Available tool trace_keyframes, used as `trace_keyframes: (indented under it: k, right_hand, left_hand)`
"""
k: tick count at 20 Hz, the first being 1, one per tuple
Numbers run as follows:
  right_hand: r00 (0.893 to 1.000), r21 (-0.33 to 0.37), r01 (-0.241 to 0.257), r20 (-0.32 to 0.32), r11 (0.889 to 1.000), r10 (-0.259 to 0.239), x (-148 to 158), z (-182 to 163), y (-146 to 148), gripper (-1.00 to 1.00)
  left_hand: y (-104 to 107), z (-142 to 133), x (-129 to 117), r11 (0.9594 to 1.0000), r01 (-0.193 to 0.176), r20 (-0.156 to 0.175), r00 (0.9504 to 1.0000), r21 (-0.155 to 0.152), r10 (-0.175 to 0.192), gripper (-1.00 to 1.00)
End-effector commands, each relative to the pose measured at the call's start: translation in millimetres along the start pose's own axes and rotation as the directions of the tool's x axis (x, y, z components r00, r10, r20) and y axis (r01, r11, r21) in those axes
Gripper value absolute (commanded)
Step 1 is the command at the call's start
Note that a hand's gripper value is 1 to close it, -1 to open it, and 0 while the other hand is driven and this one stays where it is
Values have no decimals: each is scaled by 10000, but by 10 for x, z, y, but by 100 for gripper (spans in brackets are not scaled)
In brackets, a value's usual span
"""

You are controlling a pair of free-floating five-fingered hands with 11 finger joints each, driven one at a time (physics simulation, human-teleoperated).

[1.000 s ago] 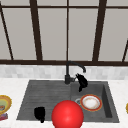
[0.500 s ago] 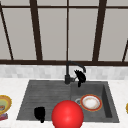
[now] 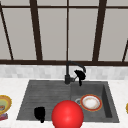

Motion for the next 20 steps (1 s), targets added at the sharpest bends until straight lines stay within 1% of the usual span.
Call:
trace_keyframes:
  k: [1,4,8,14,20]
  right_hand:
    - [9976,403,-679,-110,9969,684,-56,-271,91,-100]
    - [9973,434,-722,-137,9964,728,-93,-499,195,-100]
    - [9970,472,-765,-108,9960,771,-141,-800,436,-100]
    - [9967,1386,-791,-55,9872,806,-170,-1127,649,-100]
    - [9968,779,-793,5,9938,795,-173,-1103,855,-100]
  left_hand:
    - [0,0,0,10000,0,0,10000,0,0,0]
    - [0,0,0,10000,0,0,10000,0,0,0]
    - [0,0,0,10000,0,0,10000,0,0,0]
    - [0,0,0,10000,0,0,10000,0,0,0]
    - [0,0,0,10000,0,0,10000,0,0,0]
